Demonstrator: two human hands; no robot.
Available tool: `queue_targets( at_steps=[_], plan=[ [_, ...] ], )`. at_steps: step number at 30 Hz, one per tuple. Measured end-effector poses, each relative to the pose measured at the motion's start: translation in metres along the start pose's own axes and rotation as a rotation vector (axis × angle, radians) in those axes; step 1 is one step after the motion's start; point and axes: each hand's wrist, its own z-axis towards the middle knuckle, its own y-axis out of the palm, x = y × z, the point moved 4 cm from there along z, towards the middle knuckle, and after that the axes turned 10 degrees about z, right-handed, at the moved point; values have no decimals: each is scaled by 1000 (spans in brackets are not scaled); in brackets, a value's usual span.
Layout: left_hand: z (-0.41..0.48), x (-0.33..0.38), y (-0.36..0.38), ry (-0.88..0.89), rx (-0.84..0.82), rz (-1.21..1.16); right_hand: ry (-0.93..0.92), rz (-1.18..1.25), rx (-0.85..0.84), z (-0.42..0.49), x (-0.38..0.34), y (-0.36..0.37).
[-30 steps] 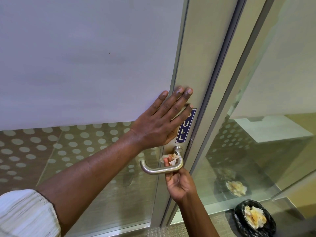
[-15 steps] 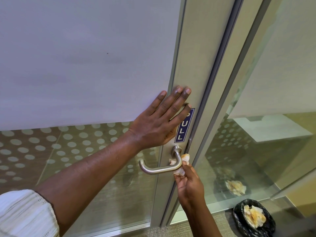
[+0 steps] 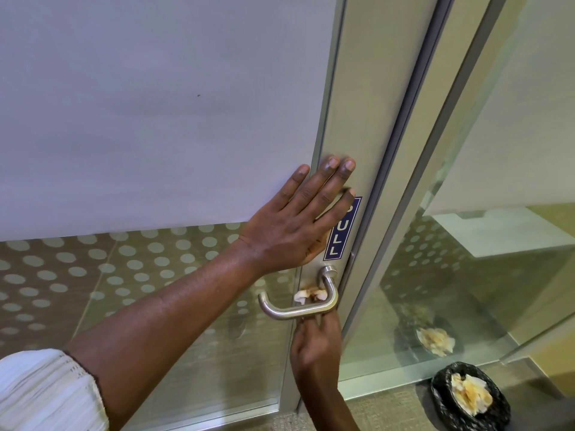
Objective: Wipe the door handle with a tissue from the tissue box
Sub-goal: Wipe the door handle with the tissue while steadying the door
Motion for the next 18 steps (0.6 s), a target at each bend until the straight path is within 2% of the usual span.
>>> queue_targets(
  at_steps=[4, 9, 18],
  plan=[
    [0, -1, -1, -4, -3, -12, -87, -130, -63, -3, -7, 9],
    [0, -1, -1, 2, -15, -14, -70, -197, -6, -3, -8, 13],
    [-1, -1, 1, -4, -16, -22, 111, -244, -27, -7, -8, 38]
  ],
)
